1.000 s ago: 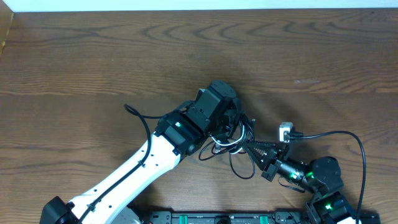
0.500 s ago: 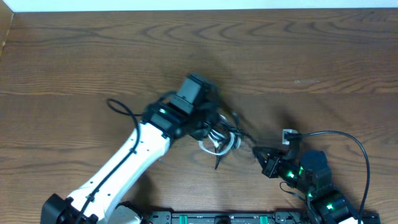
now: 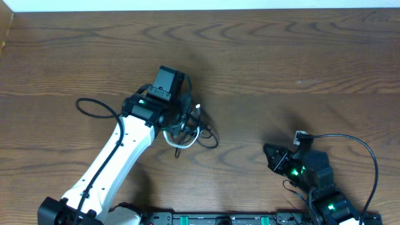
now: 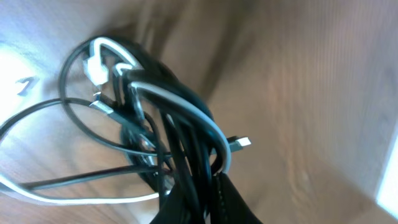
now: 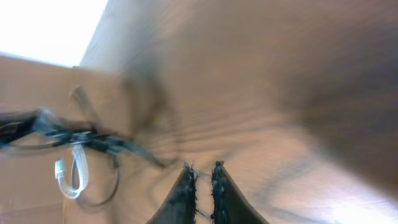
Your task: Untangle cables
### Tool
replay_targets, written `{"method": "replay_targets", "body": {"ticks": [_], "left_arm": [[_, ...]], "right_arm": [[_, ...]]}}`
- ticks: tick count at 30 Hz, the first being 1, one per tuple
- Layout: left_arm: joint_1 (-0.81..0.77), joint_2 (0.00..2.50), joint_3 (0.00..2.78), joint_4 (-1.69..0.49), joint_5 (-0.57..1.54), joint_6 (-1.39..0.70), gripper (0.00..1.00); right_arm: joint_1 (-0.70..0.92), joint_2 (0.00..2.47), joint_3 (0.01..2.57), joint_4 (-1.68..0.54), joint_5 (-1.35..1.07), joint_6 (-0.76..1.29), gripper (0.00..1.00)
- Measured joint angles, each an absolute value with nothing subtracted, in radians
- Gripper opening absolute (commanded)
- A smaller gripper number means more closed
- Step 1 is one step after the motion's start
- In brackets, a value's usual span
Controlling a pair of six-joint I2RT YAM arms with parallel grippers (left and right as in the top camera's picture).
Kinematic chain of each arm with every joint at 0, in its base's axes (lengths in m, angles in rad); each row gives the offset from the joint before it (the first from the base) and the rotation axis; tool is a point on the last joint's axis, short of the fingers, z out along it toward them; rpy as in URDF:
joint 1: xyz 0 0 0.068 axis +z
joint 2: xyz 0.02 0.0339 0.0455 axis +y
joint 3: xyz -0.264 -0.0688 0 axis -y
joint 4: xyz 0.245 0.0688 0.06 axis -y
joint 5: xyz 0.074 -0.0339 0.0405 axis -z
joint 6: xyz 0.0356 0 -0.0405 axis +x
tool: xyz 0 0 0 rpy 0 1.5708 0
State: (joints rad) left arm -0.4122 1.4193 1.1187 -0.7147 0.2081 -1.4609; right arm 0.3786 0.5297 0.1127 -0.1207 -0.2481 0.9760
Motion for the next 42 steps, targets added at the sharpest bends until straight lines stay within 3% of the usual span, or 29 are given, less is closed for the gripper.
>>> {"method": "replay_targets", "body": {"ticks": [2, 3, 5, 6, 8, 11, 23, 30, 38, 42], "left_arm": [[-0.424, 1.419, 1.119, -0.612, 0.241, -1.361, 0.08], [-0.430, 1.419, 1.119, -0.564, 0.261, -1.307, 0.08], [-0.442, 1.419, 1.119, -0.488, 0.306, -1.205, 0.08], [-0.450, 1.419, 1.119, -0.462, 0.330, -1.157, 0.08], [-0.468, 1.419, 1.119, -0.432, 0.361, -1.080, 0.08], [-0.507, 1.419, 1.119, -0.390, 0.391, -0.969, 0.08], [-0.628, 1.419, 1.119, -0.287, 0.421, -0.787, 0.08], [-0.663, 1.419, 1.119, -0.287, 0.421, -0.766, 0.08], [-0.746, 1.419, 1.119, -0.276, 0.420, -0.775, 0.08], [-0.775, 1.419, 1.119, -0.244, 0.419, -0.804, 0.08]], "right_arm": [[0.377, 0.530, 0.110, -0.050, -0.305, 1.004, 0.47], [0.376, 0.529, 0.110, -0.014, -0.340, 1.025, 0.68], [0.376, 0.530, 0.110, 0.042, -0.403, 1.081, 0.95], [0.376, 0.530, 0.110, 0.068, -0.433, 1.111, 0.99], [0.376, 0.530, 0.110, 0.117, -0.485, 1.173, 0.99], [0.376, 0.530, 0.110, 0.155, -0.540, 1.268, 0.80], [0.376, 0.530, 0.110, 0.158, -0.460, 1.597, 0.75], [0.376, 0.530, 0.110, 0.158, -0.382, 1.709, 0.60], [0.376, 0.530, 0.110, 0.155, -0.359, 1.757, 0.53], [0.376, 0.538, 0.110, 0.157, -0.350, 1.777, 0.38]]}}
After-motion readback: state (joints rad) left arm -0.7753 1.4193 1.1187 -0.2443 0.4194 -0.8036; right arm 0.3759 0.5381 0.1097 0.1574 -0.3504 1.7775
